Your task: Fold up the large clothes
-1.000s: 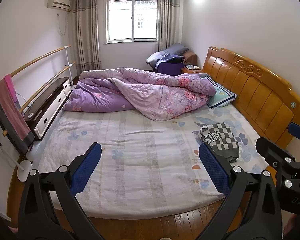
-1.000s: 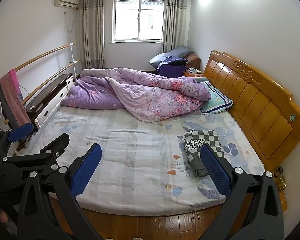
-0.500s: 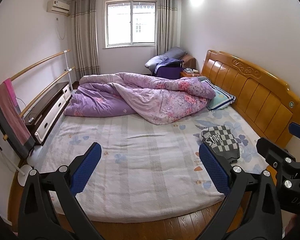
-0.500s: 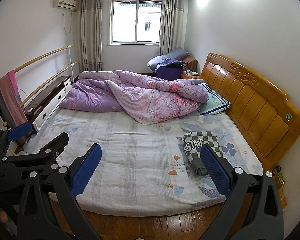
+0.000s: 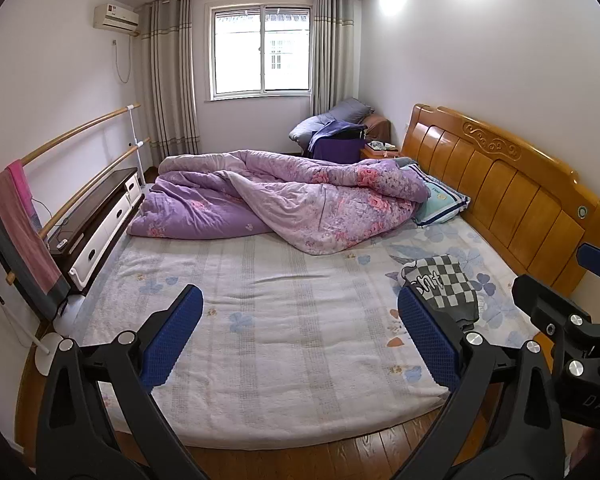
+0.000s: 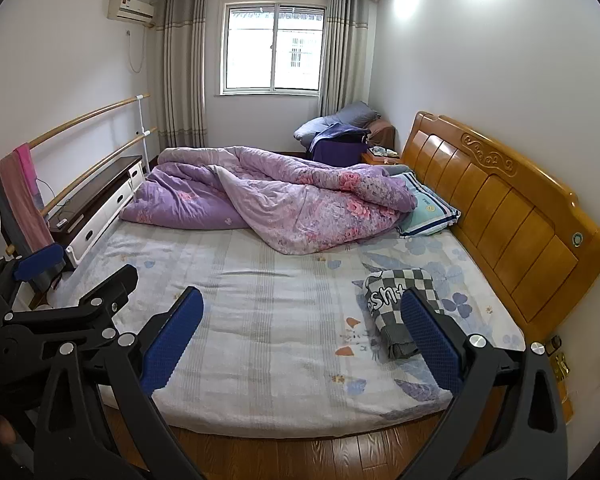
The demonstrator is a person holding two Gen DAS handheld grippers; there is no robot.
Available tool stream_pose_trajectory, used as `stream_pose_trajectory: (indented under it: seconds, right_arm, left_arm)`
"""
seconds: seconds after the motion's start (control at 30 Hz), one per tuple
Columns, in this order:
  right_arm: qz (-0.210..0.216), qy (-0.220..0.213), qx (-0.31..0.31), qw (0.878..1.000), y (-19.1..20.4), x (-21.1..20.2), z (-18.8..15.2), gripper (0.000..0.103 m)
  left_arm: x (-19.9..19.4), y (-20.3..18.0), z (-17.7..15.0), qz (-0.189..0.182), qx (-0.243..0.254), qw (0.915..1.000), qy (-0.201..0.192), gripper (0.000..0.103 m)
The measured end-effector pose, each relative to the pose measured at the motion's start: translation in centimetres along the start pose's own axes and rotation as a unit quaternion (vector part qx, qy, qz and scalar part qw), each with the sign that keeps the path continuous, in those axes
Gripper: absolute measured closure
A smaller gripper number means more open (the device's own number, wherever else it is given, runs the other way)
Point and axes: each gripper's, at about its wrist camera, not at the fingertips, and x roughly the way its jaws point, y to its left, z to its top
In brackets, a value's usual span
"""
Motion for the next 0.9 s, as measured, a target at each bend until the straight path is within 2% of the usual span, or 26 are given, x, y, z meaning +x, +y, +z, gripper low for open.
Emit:
stream_pose_trajectory:
  seconds: [0.9]
  right_arm:
    - [0.001,0.003,0.001,1.0,-0.1,0.4,0.1,0.008]
  left_arm:
    - [0.6,-1.5,-0.2,-0.002,-0.005,0.9999,0.008,0.005]
